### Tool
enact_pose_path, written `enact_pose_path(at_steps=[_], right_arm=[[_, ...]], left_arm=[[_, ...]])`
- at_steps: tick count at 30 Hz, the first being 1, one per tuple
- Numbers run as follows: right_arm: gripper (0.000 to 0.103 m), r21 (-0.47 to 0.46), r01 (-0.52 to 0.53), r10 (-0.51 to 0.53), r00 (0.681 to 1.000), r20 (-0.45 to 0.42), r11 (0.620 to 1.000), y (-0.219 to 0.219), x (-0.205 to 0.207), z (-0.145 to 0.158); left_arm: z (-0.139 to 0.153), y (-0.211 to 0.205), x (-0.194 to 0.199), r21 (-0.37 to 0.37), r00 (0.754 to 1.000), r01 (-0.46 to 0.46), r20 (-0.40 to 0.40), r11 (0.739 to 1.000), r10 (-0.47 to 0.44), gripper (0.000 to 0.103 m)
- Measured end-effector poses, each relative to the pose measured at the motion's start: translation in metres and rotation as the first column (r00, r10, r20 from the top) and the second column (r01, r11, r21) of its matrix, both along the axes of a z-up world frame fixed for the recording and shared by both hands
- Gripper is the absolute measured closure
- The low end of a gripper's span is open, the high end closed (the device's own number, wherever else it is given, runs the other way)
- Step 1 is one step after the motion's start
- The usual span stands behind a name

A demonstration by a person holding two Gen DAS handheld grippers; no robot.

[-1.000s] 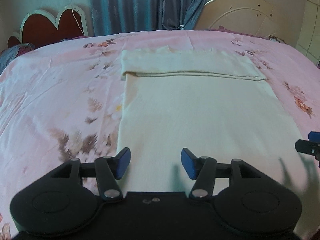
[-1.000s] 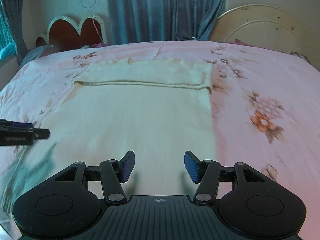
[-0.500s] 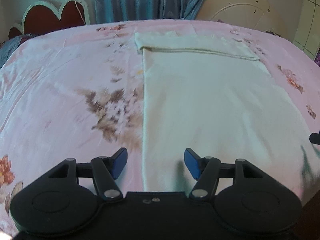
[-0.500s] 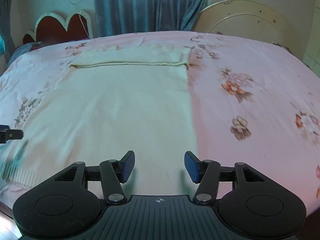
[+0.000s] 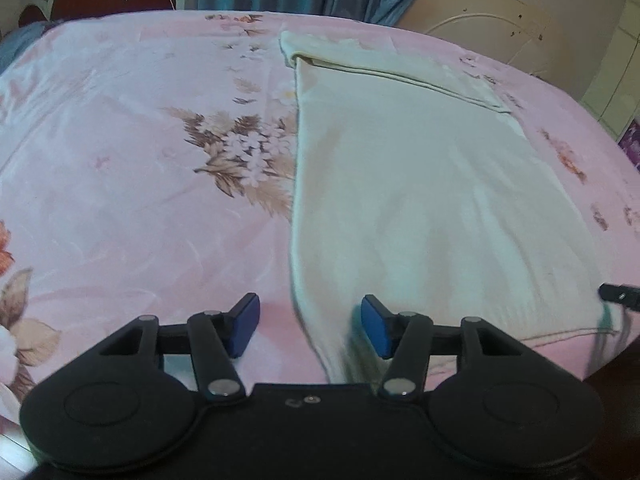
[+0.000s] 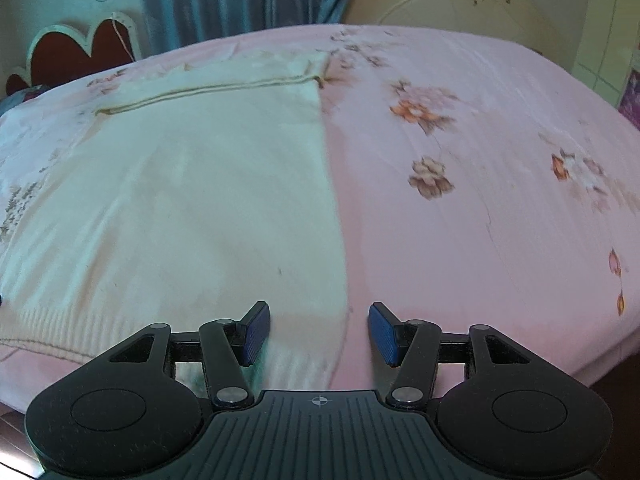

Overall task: Fold small clothes
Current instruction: 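Move both open grippers along the sweater toward its hem, then grasp the sweater hem with both grippers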

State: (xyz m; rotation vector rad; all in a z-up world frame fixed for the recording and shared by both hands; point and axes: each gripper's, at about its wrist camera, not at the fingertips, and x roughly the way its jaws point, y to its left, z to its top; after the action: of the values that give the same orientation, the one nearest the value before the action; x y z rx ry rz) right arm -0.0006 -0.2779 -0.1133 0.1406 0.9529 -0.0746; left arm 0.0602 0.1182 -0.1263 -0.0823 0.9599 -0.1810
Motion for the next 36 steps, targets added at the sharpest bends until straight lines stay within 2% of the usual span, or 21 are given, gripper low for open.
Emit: enact_pose_path(at_steps=[7,8,9,11,13,15,21,28,36], right_arm=[[0.049,0.049,0.008,-0.008,1.000,-0.008,0.999,0.004,-0.005,-0.002],[0.049,0.053,0.005,-0.004,1.000,-0.011,0.999,0.005,-0.005,-0.002],[0.063,0.072,0.000,0.001,1.000,-0.014,0.997,0.006,-0.006,-0.002],[0.081,0.109,-0.002,0.004,1.000,-0.019,0.994,0.006,-0.005,-0.002],[0.086,0.105,-0.008,0.010,1.000,-0.020,0.994,0.008,-0.004,-0.001],[0.097,0.122,-0.006,0.009,1.000,-0.023,0.993,0.008,-0.003,-0.001],[0.098,0.129,-0.035,0.036,0.999,-0.006,0.991,0.009,-0.001,0.009],[0.098,0.172,-0.042,0.032,0.997,0.063,0.984,0.007,0.004,0.035],[0.098,0.219,-0.046,0.014,0.989,0.150,0.975,-0.004,0.033,0.062]], left_arm=[[-0.007,-0.006,-0.002,-0.092,0.999,0.014,-0.032,0.996,-0.017,0.051],[-0.007,-0.007,-0.002,-0.092,0.999,0.020,-0.032,0.996,-0.023,0.054],[-0.008,-0.008,-0.002,-0.095,0.999,0.024,-0.033,0.995,-0.027,0.057],[-0.009,-0.009,0.000,-0.110,0.999,0.032,-0.036,0.993,-0.036,0.067],[-0.010,-0.008,0.001,-0.132,0.998,0.034,-0.045,0.991,-0.040,0.087],[-0.010,-0.007,0.002,-0.150,0.998,0.037,-0.052,0.988,-0.045,0.090],[0.000,-0.007,0.003,-0.163,0.998,0.065,-0.007,0.985,-0.067,0.095],[0.034,-0.007,0.015,-0.189,0.993,0.097,0.090,0.977,-0.081,0.095],[0.061,-0.013,0.044,-0.194,0.981,0.098,0.186,0.976,-0.062,0.095]])
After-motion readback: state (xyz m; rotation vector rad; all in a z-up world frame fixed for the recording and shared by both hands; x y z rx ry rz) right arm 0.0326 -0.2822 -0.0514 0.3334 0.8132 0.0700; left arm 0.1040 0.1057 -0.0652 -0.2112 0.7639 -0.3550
